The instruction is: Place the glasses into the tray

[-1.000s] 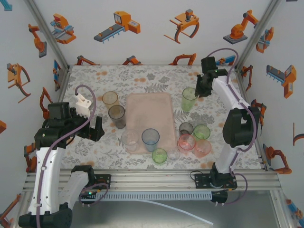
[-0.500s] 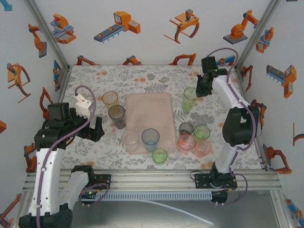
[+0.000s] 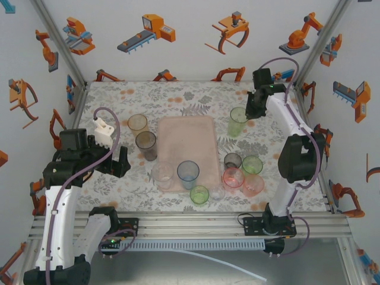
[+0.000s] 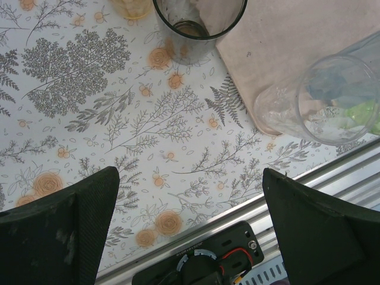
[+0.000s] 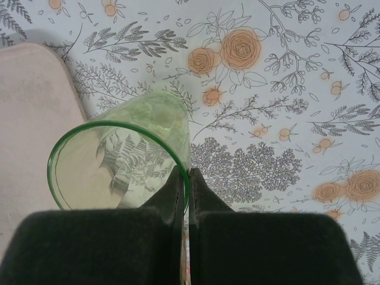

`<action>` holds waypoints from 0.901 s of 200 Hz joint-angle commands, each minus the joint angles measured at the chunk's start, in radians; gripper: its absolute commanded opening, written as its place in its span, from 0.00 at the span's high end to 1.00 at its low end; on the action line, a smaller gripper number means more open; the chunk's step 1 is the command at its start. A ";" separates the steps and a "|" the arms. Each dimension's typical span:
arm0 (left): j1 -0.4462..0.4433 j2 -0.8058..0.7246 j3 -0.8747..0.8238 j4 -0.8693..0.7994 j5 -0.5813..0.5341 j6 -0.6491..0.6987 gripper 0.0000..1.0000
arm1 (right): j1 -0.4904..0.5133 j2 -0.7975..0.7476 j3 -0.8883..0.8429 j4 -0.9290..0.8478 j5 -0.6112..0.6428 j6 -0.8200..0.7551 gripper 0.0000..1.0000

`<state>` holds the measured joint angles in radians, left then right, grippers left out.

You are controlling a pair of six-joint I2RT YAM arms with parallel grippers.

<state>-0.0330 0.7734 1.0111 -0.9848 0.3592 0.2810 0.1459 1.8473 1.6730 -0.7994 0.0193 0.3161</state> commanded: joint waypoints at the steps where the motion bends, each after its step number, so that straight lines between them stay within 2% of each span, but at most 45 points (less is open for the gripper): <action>1: -0.002 -0.009 -0.008 -0.009 0.000 -0.006 0.01 | -0.009 -0.042 0.039 -0.014 0.016 -0.009 1.00; 112: -0.004 0.002 -0.006 0.006 0.006 0.005 0.01 | 0.008 -0.315 -0.027 -0.090 -0.022 0.007 1.00; 152: -0.005 0.009 -0.003 0.021 -0.006 -0.003 0.01 | 0.087 -0.404 -0.044 -0.161 -0.003 -0.006 1.00; 180: -0.005 0.018 0.013 0.025 -0.022 0.002 0.01 | 0.177 -0.468 -0.084 -0.182 -0.004 0.012 1.00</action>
<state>-0.0330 0.7856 1.0111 -0.9756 0.3500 0.2810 0.2584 1.4395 1.6188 -0.9375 0.0196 0.3172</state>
